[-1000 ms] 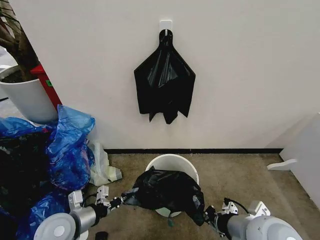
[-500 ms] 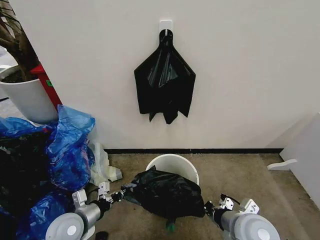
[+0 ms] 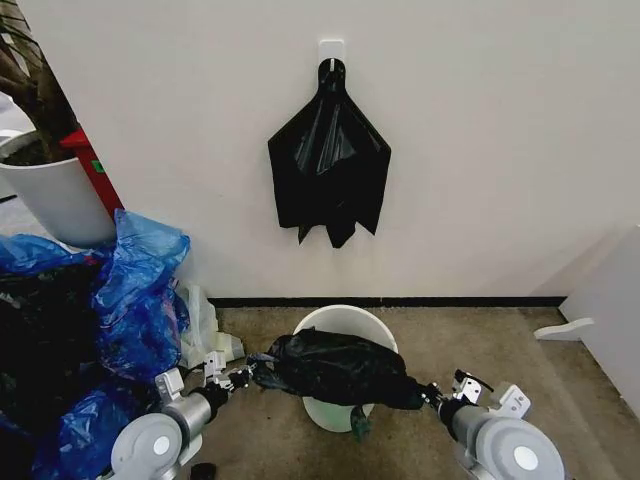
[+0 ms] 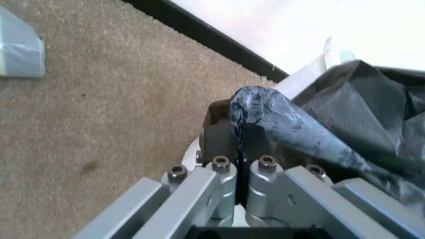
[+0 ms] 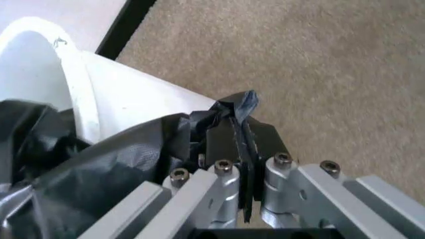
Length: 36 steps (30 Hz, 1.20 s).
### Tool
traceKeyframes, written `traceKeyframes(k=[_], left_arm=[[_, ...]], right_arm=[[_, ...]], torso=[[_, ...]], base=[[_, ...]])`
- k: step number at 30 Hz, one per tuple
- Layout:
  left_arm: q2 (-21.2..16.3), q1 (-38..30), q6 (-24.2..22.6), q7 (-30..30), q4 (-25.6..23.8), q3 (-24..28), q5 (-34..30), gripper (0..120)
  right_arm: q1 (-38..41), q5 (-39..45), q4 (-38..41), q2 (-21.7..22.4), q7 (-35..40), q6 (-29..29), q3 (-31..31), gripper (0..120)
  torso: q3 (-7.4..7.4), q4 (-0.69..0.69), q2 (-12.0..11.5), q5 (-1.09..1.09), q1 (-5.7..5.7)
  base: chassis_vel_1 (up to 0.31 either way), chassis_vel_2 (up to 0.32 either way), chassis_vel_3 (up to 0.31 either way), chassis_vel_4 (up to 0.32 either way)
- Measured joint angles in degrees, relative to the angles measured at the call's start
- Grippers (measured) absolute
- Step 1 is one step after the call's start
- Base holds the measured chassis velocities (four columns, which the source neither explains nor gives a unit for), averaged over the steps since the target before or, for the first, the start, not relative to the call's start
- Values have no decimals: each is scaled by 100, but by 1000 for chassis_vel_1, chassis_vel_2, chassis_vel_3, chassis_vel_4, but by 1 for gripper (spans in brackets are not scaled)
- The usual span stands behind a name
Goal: Place the garbage bag over the trash bin.
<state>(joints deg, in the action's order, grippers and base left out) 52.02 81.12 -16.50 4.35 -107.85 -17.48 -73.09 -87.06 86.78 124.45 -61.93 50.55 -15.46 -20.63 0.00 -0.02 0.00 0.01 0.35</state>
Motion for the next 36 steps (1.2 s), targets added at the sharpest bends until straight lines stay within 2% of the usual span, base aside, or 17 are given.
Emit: traceKeyframes(k=[5,13,19,25,36], left_arm=[[148,-96,50,-19,169,161,69,0],[408,-434,184,-142,709,591,372,0],[614,-887,207,-187,1117,1024,429,0],[693,-1075,237,-199,1314,1223,482,0],[755,-1075,385,-342,1736,1211,806,0]], right_arm=[[90,-292,-289,-61,-441,-25,89,0],[162,-882,-571,-50,-1291,-56,13,0],[198,-1765,-937,-63,-2259,-168,20,0],[351,-2199,-1394,-151,-2771,-203,18,0],[492,-2103,-1621,-279,-2765,-263,47,0]], torso=[[0,0,0,0,0],[0,0,0,-1,0],[0,-1,0,0,0],[0,0,0,0,0],[-1,0,0,-1,0]], base=[[0,0,0,0],[0,0,0,0],[0,0,0,0],[0,0,0,0],[0,0,0,0]])
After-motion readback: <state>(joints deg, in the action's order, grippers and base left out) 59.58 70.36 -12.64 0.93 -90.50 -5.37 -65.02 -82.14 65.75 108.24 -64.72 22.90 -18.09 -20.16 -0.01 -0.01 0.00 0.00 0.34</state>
